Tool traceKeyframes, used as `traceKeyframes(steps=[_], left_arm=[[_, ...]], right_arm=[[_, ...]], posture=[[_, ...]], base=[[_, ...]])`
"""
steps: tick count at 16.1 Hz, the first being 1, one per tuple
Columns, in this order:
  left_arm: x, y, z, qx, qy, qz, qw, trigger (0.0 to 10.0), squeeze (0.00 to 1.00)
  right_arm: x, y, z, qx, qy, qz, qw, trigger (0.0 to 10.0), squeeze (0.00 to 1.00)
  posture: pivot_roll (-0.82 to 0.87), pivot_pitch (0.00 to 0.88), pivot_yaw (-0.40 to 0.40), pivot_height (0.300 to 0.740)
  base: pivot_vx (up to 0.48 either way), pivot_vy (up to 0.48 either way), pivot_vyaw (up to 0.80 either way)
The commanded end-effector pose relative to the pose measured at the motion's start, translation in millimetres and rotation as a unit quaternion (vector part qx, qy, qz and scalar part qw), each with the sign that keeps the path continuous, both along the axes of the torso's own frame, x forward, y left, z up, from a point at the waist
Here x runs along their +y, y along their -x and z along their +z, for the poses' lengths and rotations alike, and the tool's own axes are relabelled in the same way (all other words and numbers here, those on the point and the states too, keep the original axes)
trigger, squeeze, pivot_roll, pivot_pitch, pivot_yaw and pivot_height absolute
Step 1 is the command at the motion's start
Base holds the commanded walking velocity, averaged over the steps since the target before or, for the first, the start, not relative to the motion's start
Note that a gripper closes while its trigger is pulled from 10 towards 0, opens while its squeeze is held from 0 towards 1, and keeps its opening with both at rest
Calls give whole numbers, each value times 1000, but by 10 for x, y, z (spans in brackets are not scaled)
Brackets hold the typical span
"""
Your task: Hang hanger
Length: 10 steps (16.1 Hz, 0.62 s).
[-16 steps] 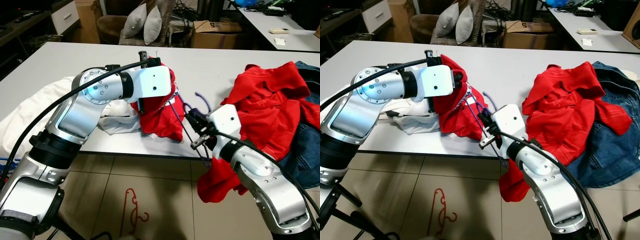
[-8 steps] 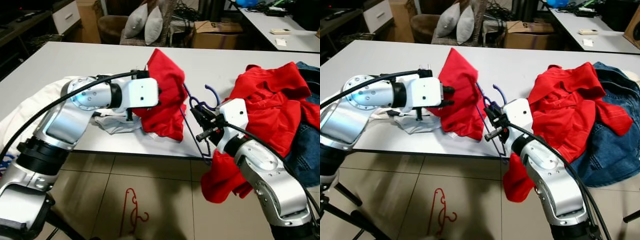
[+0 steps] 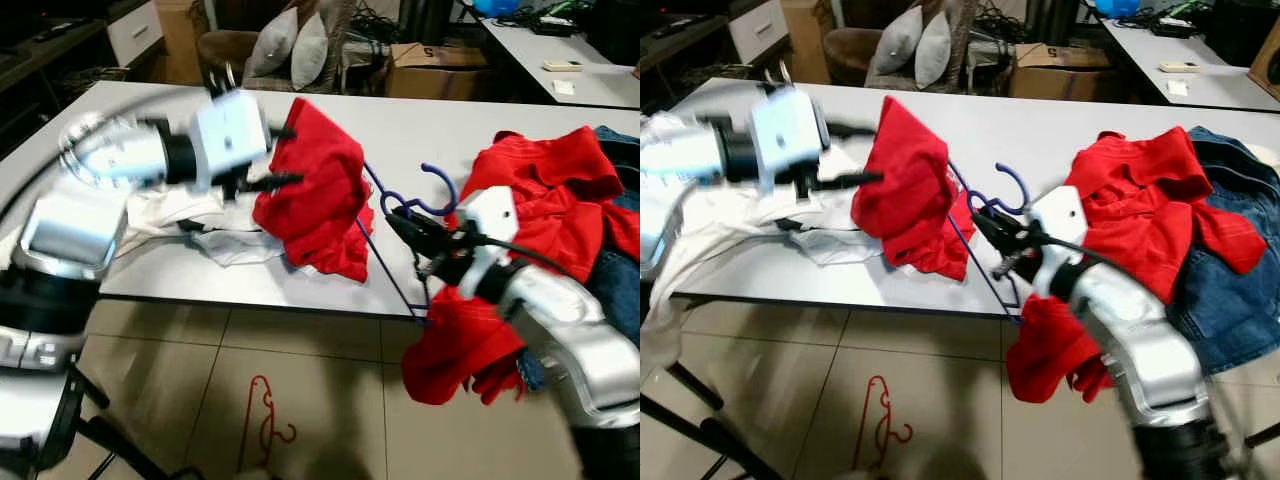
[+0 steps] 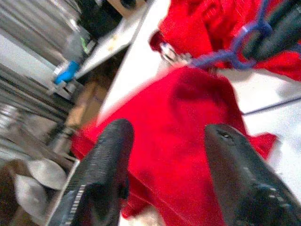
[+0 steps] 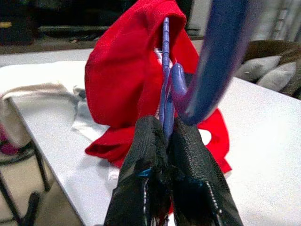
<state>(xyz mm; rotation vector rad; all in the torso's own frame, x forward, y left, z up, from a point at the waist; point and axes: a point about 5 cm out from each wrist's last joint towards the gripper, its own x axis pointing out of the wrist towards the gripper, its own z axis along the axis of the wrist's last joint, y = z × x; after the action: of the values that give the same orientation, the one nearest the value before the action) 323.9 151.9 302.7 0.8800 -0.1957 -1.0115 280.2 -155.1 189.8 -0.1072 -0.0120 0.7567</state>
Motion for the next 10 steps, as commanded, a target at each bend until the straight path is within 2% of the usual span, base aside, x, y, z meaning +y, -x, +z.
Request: traceKeyframes(steps=[1,2,3,5,6,7,8,9,10], left_arm=[[-25,13,81,-12,6,-8,1000,10000,765],[-79,40,1,-4,-20,-19,1000,10000,0],[-98,49,-40,-2,-30,-22,999,10000,0],[-149,23,-296,2,-60,0,998,10000,0],[-163,53,-361,14,-62,-3,998,10000,0],[-180,64,-492,6,-56,20,998,10000,0],[-206,56,-598,-25,-56,45,997,10000,0],[-239,5,-634,-74,-17,84,994,10000,0],[-259,-18,-628,-104,6,100,989,10000,0]], right_arm=[[-81,-25,113,-19,-10,9,1000,10000,0],[-162,-59,164,-19,-20,7,1000,10000,0],[-189,-70,183,-20,-25,7,999,10000,0],[-294,-91,239,-21,-53,3,998,10000,0],[-318,-95,248,-22,-57,1,998,10000,0],[-340,-97,258,-22,-69,-2,997,10000,0],[-341,-88,265,-22,-80,0,997,10000,0],[-320,-75,258,-21,-83,4,996,10000,0],[-310,-71,254,-20,-85,7,996,10000,0]], posture=[[19,0,-16,740],[13,0,-13,740],[13,0,-13,740],[0,0,-3,740],[-3,0,-1,740],[-4,0,3,740],[-2,0,2,740],[1,0,1,740],[1,0,1,740]], base=[[0,0,0],[0,0,0],[0,0,0],[0,0,0],[0,0,0],[0,0,0],[0,0,0],[0,0,0],[0,0,0]])
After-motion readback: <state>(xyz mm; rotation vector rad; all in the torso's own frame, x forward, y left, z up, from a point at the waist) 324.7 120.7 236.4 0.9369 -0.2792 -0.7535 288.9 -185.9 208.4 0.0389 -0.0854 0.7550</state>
